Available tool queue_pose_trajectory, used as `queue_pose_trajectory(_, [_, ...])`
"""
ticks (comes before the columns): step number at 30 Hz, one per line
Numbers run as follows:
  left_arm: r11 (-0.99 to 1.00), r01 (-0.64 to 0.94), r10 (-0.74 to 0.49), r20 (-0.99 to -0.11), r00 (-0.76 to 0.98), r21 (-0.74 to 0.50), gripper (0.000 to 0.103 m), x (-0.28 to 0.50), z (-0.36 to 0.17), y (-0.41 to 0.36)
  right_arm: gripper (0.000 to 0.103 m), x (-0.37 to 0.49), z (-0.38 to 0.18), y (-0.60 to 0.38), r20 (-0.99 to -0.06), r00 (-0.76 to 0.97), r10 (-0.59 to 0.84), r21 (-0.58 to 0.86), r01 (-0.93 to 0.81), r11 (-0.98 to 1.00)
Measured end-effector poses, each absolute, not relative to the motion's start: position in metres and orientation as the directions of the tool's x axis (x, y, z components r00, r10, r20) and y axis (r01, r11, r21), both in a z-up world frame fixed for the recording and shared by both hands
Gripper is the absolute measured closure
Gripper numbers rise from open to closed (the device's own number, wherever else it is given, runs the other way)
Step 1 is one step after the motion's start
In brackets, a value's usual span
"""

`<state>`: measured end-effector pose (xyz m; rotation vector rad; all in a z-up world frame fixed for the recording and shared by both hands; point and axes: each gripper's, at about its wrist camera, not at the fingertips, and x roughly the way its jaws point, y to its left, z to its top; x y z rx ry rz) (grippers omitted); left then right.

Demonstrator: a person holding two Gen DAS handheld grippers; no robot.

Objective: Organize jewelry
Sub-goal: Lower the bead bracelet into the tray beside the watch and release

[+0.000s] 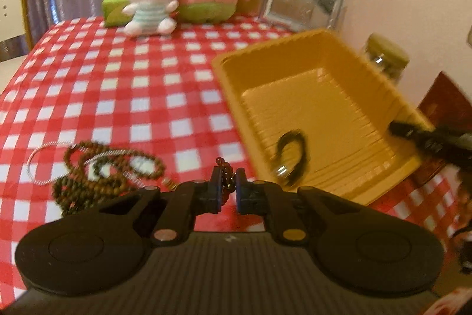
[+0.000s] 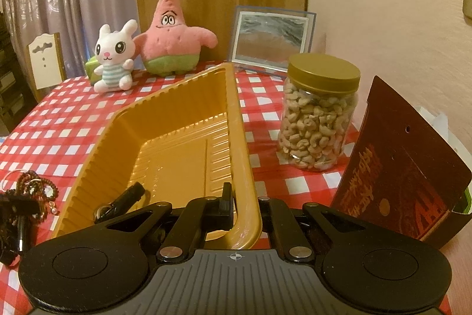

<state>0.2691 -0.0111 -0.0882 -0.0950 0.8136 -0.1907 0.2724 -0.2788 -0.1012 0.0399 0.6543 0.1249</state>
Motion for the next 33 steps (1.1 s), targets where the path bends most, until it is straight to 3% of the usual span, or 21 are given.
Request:
queue_pose_trajectory(6, [0.950,0.216,-0.311,-0.672,0.672,-0.224,0.096,0.277,-0.070,-0.033,0.099,0.271,-0.100,-0.276,-0.603,0.787,0.129,0.068,-0.111,0.992])
queue_pose_trajectory(15, [0.928,0.265,-0.370,-0.706,0.603,-0.260,0.096,0.290,-0.089,-0.062,0.099,0.271,-0.100,-0.277,-0.602,0.787,0.132,0.069,-0.114,0.991])
queue_pose_trajectory(26, [0.940,0.207,-0.341,-0.697,0.631,-0.273,0.082,0.284,-0.077,-0.041,0.098,0.270,-0.100,-0.274,-0.607,0.783,0.136,0.075,-0.114,0.991])
queue_pose_trajectory(33, [0.971,0.071,-0.216,-0.711,0.670,-0.228,0.076,0.264,-0.074,0.010,0.098,0.271,-0.101,-0.275,-0.608,0.782,0.136,0.079,-0.111,0.991])
